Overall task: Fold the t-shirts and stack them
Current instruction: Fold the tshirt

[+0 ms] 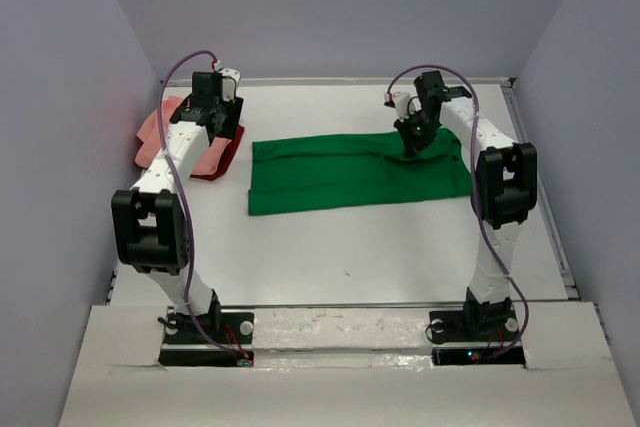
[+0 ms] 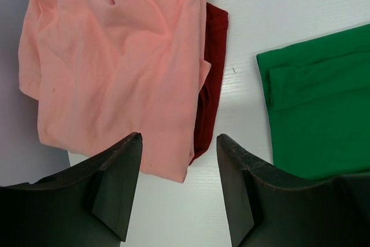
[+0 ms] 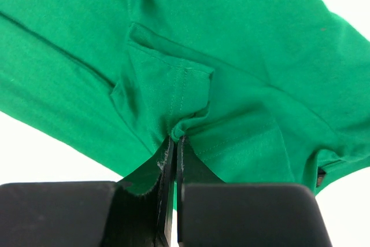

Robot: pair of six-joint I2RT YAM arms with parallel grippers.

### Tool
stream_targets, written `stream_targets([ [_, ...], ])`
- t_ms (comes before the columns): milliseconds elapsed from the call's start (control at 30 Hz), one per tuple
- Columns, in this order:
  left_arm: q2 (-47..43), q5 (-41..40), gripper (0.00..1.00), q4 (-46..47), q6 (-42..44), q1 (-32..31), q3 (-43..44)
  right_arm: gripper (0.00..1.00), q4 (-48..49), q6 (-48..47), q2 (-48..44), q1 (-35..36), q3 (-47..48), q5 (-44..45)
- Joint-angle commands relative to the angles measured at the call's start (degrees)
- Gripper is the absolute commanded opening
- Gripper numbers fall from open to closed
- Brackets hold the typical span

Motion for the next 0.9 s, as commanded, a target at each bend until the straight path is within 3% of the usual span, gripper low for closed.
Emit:
stream_targets([
  [0, -3.83, 0.98, 0.65, -0.19, 0.38, -0.39, 1.26, 0.00, -2.38, 0.87, -2.65, 1.30, -0.39, -0.99],
  [300, -3.48, 1.51, 0.66, -0.71, 0.46, -0.57, 1.61, 0.01, -2.73, 1.40, -2.30, 1.83, -3.37, -1.52],
  [333, -3.48, 1.51, 0.66, -0.72, 0.38, -0.57, 1.61, 0.19, -2.91, 1.40, -2.13, 1.83, -3.81, -1.43],
  [367, -3.57, 1.69, 0.66, -0.72, 0.38, -0.57, 1.52, 0.30, -3.26, 1.23, -1.86, 1.83, -4.25, -0.99],
  [433, -3.57, 1.86, 0.66, -0.72, 0.38, -0.66, 1.61, 0.41, -5.27, 0.61, -1.51, 1.83, -4.52, -1.25],
  [533, -3.39, 2.04, 0.66, -0.98, 0.38, -0.83, 1.87, 0.73, -7.65, -0.27, -2.30, 1.83, -4.52, -1.25],
  [567, -3.39, 2.04, 0.66, -0.98, 0.38, -0.92, 1.96, 0.78, -8.00, -0.36, -2.82, 1.83, -4.52, -1.08],
  [733, -3.30, 2.13, 0.66, -1.16, 0.38, -1.27, 2.14, 0.78, -7.92, 0.08, -6.78, 1.83, -2.06, 0.67],
  [800, -3.57, 2.39, 0.66, -1.24, 0.38, -1.36, 2.05, 0.71, -5.30, 1.48, -7.48, 1.83, -1.18, 3.05],
  [833, -3.83, 2.48, 0.66, -1.24, 0.29, -1.45, 1.96, 0.54, -4.41, 1.84, -7.40, 1.83, -0.83, 3.49],
  [867, -3.83, 2.65, 0.66, -1.16, 0.38, -1.54, 1.79, 0.42, -2.75, 2.62, -7.14, 1.83, -0.74, 4.02],
])
